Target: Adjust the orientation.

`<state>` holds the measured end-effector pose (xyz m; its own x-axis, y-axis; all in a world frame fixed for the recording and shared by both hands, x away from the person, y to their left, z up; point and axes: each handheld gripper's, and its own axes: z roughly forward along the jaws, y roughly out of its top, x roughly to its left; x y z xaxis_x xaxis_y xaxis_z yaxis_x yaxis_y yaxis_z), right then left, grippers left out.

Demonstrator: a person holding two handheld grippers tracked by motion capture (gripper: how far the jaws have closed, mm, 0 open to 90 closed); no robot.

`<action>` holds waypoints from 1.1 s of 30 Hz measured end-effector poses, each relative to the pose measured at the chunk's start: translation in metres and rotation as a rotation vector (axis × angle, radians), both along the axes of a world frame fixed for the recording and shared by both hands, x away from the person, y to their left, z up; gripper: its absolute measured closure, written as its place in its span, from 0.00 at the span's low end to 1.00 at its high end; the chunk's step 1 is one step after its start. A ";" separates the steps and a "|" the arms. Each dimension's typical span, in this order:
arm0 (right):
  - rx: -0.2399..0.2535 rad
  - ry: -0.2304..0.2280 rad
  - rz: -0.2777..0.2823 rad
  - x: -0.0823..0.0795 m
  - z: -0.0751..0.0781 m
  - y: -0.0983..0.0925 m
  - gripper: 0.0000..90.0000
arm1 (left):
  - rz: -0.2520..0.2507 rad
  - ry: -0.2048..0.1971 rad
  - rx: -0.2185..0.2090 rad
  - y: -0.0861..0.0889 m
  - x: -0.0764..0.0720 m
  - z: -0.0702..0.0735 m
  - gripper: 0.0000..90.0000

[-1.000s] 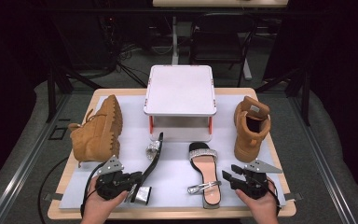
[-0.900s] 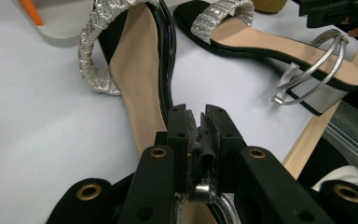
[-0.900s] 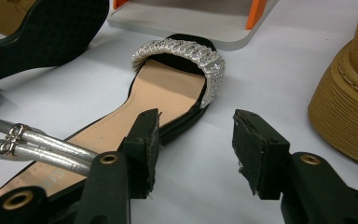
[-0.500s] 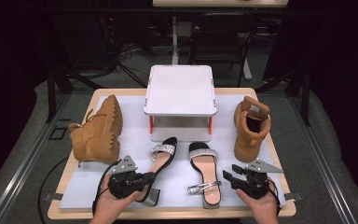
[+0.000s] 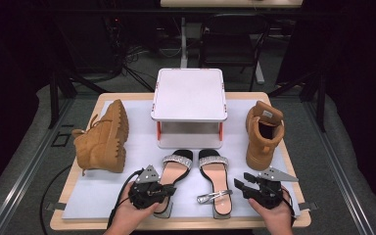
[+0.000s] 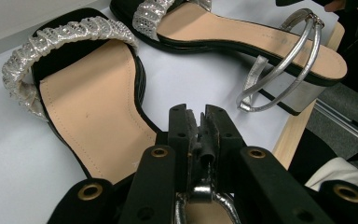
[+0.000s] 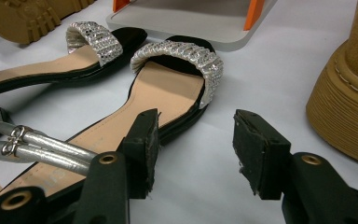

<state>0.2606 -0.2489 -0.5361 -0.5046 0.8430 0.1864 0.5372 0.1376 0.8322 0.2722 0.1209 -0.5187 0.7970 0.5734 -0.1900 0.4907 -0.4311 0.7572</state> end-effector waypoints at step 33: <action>0.003 0.006 0.003 0.000 0.000 0.000 0.56 | 0.149 -0.002 -0.060 0.053 0.002 0.012 0.71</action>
<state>0.2602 -0.2486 -0.5362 -0.5057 0.8410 0.1923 0.5419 0.1363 0.8293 0.2740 0.1743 -0.5069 0.7042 0.6730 -0.2262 0.5443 -0.3073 0.7806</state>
